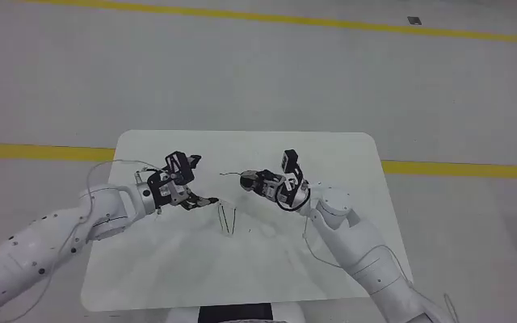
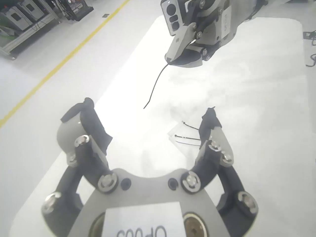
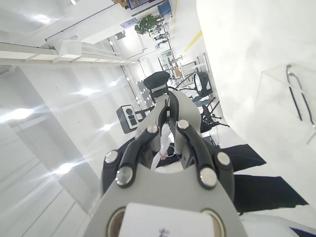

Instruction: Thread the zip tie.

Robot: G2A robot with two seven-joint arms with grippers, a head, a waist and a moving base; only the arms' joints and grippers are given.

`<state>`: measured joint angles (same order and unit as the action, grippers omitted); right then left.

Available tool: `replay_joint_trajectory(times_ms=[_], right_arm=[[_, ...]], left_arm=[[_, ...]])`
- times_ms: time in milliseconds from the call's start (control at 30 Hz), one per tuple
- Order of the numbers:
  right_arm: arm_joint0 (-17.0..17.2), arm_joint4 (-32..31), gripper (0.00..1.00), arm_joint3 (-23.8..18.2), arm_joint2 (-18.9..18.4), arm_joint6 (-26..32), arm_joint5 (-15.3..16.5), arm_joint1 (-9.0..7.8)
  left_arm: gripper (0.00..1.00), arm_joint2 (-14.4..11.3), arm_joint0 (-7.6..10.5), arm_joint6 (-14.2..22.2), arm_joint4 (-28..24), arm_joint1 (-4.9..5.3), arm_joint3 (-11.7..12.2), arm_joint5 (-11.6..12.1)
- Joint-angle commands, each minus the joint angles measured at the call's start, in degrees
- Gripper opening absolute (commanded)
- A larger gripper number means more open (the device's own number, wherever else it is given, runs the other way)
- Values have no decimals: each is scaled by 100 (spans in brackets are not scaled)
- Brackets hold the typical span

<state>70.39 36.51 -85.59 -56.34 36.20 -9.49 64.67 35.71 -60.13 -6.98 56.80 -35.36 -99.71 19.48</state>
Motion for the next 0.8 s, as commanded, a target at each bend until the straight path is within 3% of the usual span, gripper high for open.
replay_joint_trajectory(times_ms=[0,200,333,433,567,767], right_arm=[[0,8,0,-1,1,-7,-8,1],[9,-127,0,4,-3,-85,12,-5],[73,-360,0,45,-247,136,249,-68],[159,-433,0,118,-459,380,437,-122],[228,-375,0,156,-630,644,667,-151],[194,-354,0,259,-717,975,802,-160]], left_arm=[[100,6,-5,17,13,-2,1,0],[100,0,-34,-10,-119,-11,21,0],[100,-82,-32,-34,-1313,-9,242,0],[100,-265,101,9,-2028,88,333,0],[100,-538,271,-352,-2988,253,227,0],[100,-983,675,-746,-3817,504,-5,0]])
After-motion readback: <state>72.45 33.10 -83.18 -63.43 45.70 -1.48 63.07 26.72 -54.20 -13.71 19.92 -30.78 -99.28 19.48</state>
